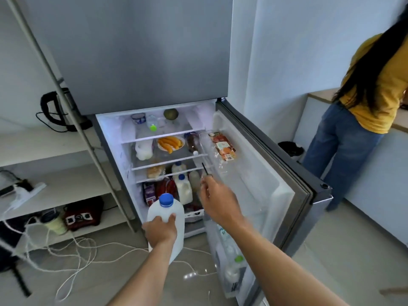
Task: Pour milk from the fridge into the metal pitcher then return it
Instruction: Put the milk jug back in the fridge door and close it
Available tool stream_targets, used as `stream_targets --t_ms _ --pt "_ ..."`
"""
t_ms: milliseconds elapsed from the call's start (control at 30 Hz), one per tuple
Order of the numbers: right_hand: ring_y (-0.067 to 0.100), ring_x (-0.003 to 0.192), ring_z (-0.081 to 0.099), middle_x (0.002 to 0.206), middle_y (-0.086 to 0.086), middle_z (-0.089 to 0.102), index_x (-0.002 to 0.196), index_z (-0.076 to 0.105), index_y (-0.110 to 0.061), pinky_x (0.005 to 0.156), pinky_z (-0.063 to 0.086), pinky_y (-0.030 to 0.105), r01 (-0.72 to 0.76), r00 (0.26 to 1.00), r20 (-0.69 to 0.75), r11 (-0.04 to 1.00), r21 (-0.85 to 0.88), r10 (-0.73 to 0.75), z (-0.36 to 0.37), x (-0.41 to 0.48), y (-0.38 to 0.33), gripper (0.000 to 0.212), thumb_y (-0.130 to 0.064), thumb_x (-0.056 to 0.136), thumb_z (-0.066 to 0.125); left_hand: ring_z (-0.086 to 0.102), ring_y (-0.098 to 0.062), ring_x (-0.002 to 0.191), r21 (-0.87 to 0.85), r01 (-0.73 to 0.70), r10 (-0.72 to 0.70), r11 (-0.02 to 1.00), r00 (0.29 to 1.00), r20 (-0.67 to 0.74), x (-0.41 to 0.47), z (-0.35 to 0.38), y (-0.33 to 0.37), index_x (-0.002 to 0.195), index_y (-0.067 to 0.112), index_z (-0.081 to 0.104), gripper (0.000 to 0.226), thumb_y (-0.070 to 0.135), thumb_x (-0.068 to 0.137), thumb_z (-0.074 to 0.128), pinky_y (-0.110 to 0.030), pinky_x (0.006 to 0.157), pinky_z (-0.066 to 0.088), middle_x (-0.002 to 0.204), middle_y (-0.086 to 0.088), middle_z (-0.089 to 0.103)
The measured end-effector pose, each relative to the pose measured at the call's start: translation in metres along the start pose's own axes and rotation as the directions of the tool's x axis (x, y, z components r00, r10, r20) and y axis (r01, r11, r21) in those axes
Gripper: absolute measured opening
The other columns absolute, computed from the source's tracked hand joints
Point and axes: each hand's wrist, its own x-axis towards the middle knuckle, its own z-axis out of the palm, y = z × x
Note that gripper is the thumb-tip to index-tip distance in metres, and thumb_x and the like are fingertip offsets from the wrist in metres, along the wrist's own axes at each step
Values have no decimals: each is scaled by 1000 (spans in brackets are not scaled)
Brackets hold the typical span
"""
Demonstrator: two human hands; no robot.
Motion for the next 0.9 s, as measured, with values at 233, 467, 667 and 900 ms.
stream_targets --t_ms 233,467,667,900 --pt "29 114 54 127 13 51 125 50 -8 95 46 38 -438 810 324 872 -218 488 104 -2 64 31 -17 96 42 61 -41 101 -148 223 -209 963 973 100 71 22 -48 101 -5 65 41 35 90 66 -38 82 45 103 -18 61" --pt "30 130 42 143 15 36 140 35 -4 104 39 36 -614 591 414 719 -326 693 163 25 106 43 -15 99 38 63 -37 93 -272 297 -235 915 942 238 124 82 -62 68 8 55 33 29 91 67 -35 77 43 87 -16 62" --pt "25 135 39 147 11 37 146 30 -8 109 32 32 -666 551 417 682 -303 723 182 38 132 50 -15 98 42 54 -27 78 -298 286 -177 911 922 345 143 145 -53 70 9 51 33 29 92 65 -29 68 33 78 -11 58" --pt "19 113 58 123 4 63 122 61 -12 99 44 27 -624 661 271 713 -319 700 197 30 147 28 -13 97 50 60 -26 83 -265 330 -186 906 873 450 158 204 -61 96 -1 66 34 33 91 66 -27 74 40 93 -14 68"
